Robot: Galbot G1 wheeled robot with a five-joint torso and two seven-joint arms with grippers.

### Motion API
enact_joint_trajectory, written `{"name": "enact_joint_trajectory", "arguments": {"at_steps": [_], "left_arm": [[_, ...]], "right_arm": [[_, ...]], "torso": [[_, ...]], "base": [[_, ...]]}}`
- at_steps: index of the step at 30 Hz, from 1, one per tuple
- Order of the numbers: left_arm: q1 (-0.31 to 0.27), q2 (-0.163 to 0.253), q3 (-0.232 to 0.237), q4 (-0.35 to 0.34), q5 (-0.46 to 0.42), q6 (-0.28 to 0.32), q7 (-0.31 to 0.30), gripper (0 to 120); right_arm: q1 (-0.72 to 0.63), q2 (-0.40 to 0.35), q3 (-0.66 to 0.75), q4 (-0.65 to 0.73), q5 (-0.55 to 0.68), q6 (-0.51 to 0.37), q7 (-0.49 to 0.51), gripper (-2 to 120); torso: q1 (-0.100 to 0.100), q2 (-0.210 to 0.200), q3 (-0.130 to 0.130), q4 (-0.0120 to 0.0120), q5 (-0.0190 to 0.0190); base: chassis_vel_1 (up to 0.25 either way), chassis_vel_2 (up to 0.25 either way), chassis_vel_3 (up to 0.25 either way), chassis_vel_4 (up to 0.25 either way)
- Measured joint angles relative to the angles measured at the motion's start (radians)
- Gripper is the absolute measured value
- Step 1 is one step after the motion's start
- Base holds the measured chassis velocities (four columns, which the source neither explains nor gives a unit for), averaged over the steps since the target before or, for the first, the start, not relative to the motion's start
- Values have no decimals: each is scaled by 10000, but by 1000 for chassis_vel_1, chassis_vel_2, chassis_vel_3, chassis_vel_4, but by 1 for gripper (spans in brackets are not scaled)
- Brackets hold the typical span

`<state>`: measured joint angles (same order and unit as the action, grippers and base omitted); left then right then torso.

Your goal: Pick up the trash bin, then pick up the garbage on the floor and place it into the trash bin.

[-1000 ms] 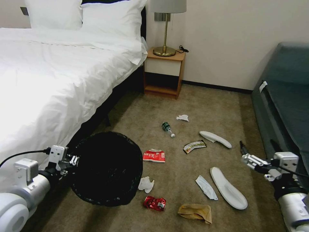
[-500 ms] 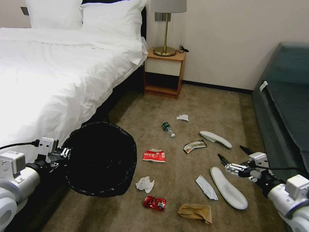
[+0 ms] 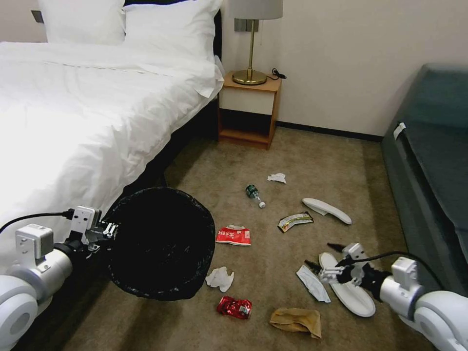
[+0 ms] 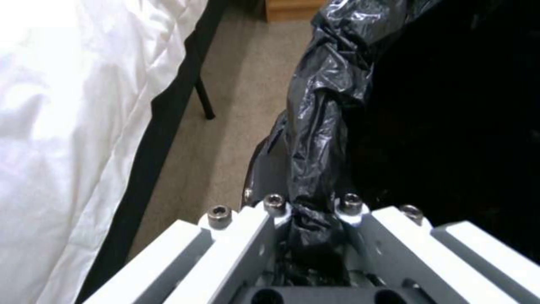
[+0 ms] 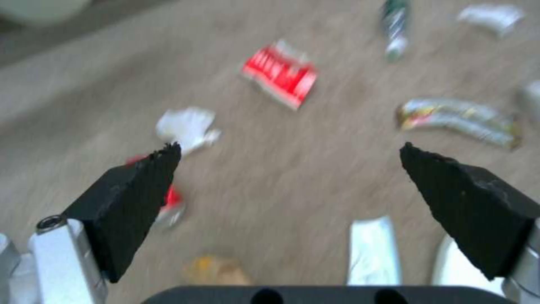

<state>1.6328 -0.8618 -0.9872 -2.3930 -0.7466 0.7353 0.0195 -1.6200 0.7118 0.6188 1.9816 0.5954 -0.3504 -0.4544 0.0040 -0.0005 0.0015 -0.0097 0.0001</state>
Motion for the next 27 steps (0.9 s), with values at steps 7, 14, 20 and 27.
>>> {"name": "enact_joint_trajectory", "arguments": {"at_steps": [7,14,20,27], "left_arm": [[-52,127,223,-3,9,0,-109,1],[-68,234,304,26,18,0,-157,1],[-55,271,386,14,20,0,-228,1],[-44,309,453,8,6,0,-293,1]], "right_arm": [[564,-155,-833,-1156,-442,165,-1099,100],[1369,61,-1865,-2142,-764,278,-1669,100],[2009,366,-2697,-2952,-917,438,-1843,100],[2718,897,-3740,-3960,-1035,492,-1894,100]], "torso": [[-1,0,0,-2,0],[-1,0,-1,1,-1],[-1,0,0,-1,-1],[-1,0,-1,0,-1]], "base": [[0,0,0,0],[0,0,0,0],[0,0,0,0],[0,0,0,0]]}}
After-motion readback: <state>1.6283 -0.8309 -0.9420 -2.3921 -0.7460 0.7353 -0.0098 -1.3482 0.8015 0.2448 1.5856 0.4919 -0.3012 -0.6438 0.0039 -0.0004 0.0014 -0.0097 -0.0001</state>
